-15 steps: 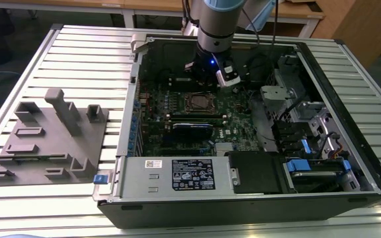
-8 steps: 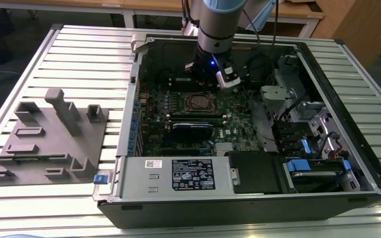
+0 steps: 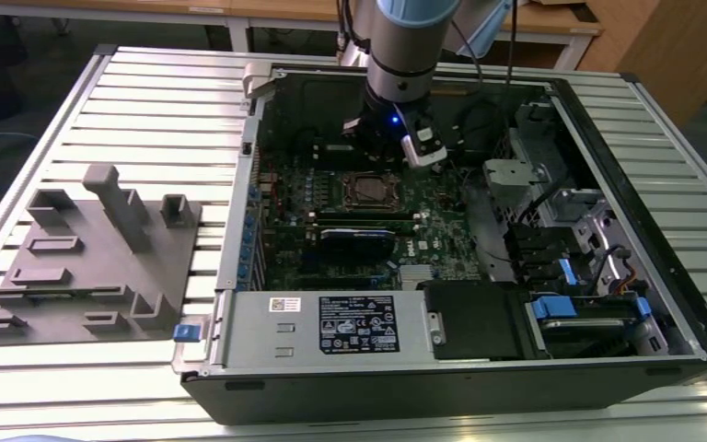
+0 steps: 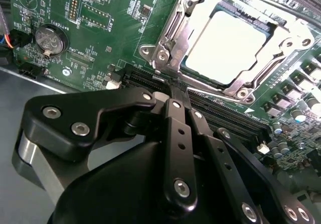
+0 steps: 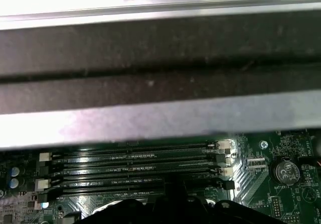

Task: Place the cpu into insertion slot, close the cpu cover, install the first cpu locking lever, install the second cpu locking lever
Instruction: 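Install the first cpu locking lever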

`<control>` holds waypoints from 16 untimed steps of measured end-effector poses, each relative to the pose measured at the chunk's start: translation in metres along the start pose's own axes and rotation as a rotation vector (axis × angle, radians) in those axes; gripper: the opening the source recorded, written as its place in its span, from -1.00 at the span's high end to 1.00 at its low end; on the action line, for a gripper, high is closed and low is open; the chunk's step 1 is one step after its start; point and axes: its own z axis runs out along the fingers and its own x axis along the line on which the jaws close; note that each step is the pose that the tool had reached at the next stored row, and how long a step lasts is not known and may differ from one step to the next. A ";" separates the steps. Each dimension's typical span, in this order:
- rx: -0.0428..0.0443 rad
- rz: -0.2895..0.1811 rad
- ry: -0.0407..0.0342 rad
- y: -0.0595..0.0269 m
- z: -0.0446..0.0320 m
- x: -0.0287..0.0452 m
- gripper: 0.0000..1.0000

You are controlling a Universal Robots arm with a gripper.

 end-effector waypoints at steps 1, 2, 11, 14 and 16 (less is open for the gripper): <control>-0.0008 0.000 0.0000 0.0000 0.0000 0.0000 0.79; -0.0015 0.000 0.0000 0.0000 0.0000 -0.0001 0.79; -0.0018 0.000 0.0001 0.0009 -0.0045 -0.0001 0.79; -0.0022 0.000 -0.0001 0.0010 -0.0048 -0.0001 0.79; -0.0019 0.004 -0.0008 0.0010 -0.0049 -0.0002 0.79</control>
